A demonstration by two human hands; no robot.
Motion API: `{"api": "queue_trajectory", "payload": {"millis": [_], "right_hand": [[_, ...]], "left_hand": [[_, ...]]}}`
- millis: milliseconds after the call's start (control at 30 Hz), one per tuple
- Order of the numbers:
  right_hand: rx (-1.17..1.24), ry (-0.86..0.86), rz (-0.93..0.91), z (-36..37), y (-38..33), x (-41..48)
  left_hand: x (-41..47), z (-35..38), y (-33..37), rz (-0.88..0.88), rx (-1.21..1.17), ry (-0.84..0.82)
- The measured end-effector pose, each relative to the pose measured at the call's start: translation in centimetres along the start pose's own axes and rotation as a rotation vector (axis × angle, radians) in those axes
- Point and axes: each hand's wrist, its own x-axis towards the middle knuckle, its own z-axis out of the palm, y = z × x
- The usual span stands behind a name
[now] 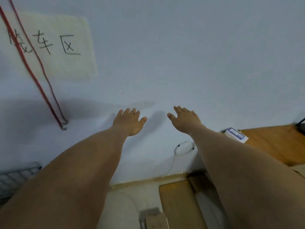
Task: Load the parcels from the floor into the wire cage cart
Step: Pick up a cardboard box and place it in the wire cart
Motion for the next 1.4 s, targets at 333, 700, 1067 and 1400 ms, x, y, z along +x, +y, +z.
{"api": "queue_trajectory", "payload": {"millis": [333,700,1067,1400], "right_hand": [[0.237,-0.458,0.174,34.8,7.8,2.8],[0.445,-0.776,0.64,70.6,18.0,-5.9],[0.646,-0.837,0.815,82.0,21.1,-9.8],[0.815,-0.699,0.867,80.4,21.6,-11.0]], "left_hand": [[0.9,36.9,-0.1,-0.323,-0.341,-0.441],[-4.0,72.5,6.2,-0.834,-0.941,-0.76],[-5.5,85.7,9.2,-1.117,-1.253,-0.546],[-7.2,83.7,8.8,-1.149,-1.375,-0.519]]}}
